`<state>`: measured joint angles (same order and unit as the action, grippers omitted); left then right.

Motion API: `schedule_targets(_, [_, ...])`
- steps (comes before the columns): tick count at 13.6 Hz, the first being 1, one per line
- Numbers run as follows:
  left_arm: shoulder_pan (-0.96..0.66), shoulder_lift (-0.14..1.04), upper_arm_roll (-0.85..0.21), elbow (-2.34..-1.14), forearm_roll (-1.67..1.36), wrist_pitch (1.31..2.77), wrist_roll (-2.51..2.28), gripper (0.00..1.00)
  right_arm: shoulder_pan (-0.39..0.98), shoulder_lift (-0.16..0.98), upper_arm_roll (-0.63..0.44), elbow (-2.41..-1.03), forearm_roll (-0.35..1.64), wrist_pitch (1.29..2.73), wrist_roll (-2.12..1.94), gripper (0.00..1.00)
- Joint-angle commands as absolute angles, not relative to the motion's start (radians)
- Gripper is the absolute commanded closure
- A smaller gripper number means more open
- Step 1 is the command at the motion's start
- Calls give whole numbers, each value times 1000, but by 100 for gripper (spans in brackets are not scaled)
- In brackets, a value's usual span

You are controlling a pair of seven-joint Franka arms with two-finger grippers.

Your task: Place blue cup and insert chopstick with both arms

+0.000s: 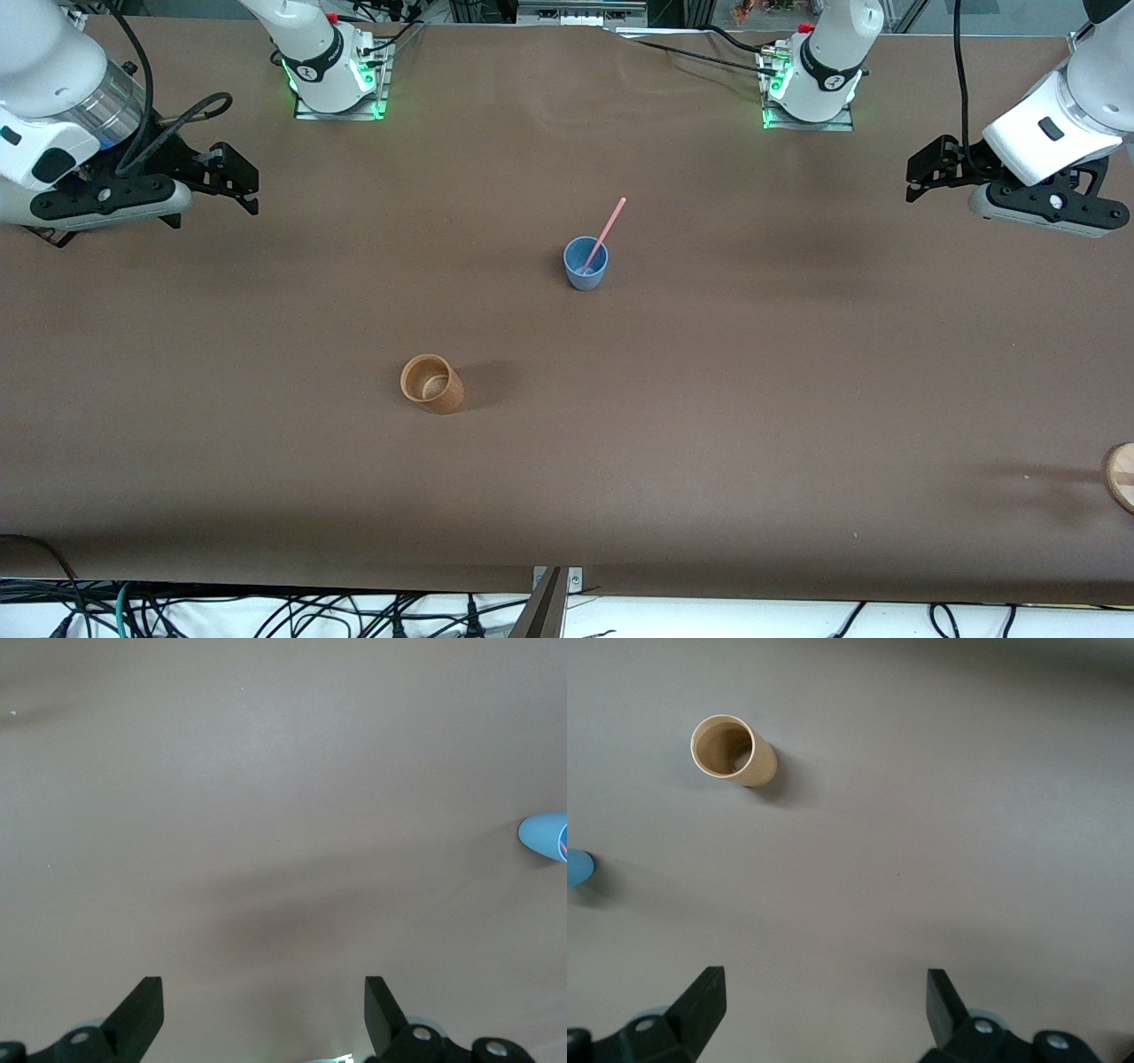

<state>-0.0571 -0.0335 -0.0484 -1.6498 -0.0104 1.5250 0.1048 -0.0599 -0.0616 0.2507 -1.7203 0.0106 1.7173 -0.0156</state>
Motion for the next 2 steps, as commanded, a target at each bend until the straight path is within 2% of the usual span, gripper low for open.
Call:
schedule_targets(1, [-61, -37, -46, -1634, 11, 1512, 115, 0, -71, -94, 259, -1741, 12, 1710, -37, 0])
schedule_targets(2, [-61, -37, -46, -1634, 11, 1513, 115, 0, -71, -95, 258, -1741, 12, 1700, -40, 0])
